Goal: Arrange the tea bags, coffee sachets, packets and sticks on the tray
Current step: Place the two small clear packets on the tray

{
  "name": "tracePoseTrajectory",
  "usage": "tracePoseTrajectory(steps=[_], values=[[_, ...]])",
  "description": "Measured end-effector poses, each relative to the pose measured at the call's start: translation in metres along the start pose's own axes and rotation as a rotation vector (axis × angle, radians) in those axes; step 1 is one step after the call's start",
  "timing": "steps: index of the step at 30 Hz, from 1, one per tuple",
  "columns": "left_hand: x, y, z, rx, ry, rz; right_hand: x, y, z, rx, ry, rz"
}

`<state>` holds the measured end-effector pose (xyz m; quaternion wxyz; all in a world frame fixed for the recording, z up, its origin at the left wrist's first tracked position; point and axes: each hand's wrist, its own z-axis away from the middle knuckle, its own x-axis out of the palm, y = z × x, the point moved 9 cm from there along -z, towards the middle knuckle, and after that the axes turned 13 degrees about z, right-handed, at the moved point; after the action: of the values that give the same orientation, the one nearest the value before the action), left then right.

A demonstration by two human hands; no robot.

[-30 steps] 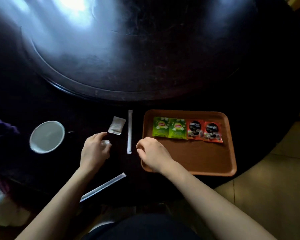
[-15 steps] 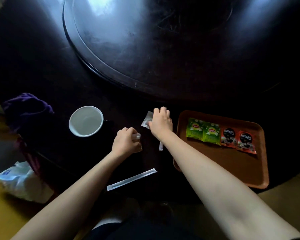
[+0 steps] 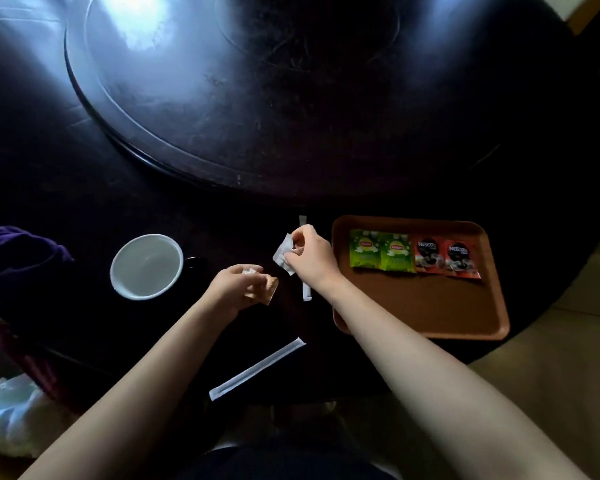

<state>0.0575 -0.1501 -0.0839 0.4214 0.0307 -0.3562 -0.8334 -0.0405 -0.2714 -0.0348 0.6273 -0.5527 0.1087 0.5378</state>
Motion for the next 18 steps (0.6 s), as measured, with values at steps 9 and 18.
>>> tracePoseTrajectory(steps=[9,18], values=[[0.098,-0.021,0.013,-0.231,-0.440,0.059,-0.056,0.027,0.044,-0.107,0.256,-0.167],[0.123,-0.022,0.017,-0.075,-0.386,0.067,-0.059,0.082,0.081,0.042,0.113,-0.720]])
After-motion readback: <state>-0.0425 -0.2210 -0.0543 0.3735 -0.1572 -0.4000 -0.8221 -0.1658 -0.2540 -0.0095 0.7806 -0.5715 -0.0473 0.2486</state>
